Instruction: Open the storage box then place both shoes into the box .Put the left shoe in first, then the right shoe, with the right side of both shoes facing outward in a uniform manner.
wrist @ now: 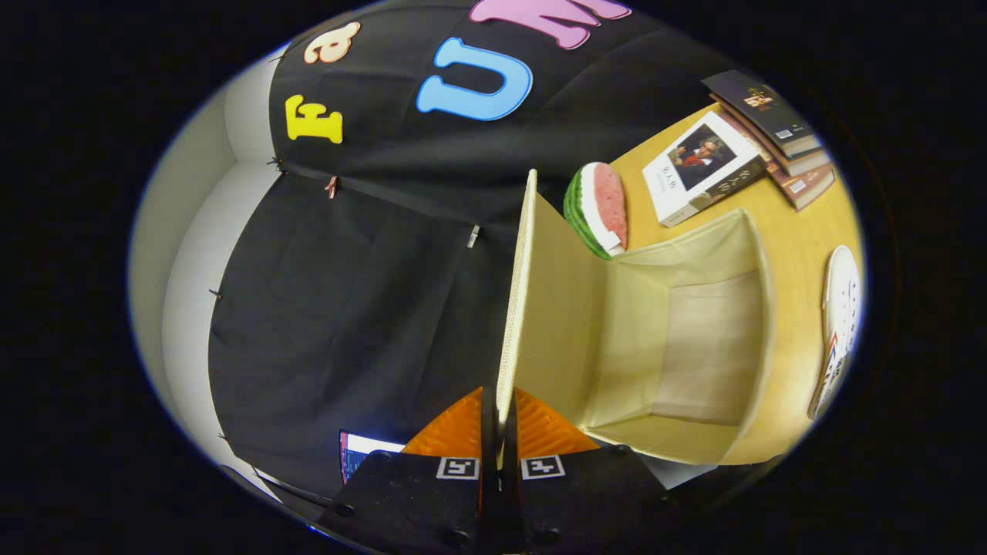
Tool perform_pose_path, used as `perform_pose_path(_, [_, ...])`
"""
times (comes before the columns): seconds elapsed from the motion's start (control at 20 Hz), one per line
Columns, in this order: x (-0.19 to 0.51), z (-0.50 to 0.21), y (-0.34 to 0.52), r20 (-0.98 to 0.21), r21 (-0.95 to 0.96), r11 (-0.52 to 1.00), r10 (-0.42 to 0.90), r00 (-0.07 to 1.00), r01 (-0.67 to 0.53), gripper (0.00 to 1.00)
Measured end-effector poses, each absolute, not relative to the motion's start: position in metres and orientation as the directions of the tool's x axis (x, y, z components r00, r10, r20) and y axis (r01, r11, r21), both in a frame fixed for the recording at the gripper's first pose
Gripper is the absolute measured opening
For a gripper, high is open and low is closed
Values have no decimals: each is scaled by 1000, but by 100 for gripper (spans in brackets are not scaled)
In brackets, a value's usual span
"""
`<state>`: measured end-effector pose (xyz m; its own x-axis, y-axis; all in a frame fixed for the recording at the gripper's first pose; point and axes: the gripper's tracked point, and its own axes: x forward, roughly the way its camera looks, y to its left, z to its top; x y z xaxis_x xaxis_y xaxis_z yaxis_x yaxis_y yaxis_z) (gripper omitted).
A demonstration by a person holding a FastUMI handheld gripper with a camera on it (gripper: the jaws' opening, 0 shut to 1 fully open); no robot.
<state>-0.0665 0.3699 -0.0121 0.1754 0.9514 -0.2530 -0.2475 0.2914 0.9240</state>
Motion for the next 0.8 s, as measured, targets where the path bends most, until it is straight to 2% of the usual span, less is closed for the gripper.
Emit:
perform_pose_path(0.15, [-71,-2,416,-246,919,279,958,147,-280,5])
perform_pose_path(0.55, [-95,-25,512,-318,892,313,947,40,-328,5])
perform_pose_path(0.8, [-92,-32,529,-334,877,332,941,55,-348,8])
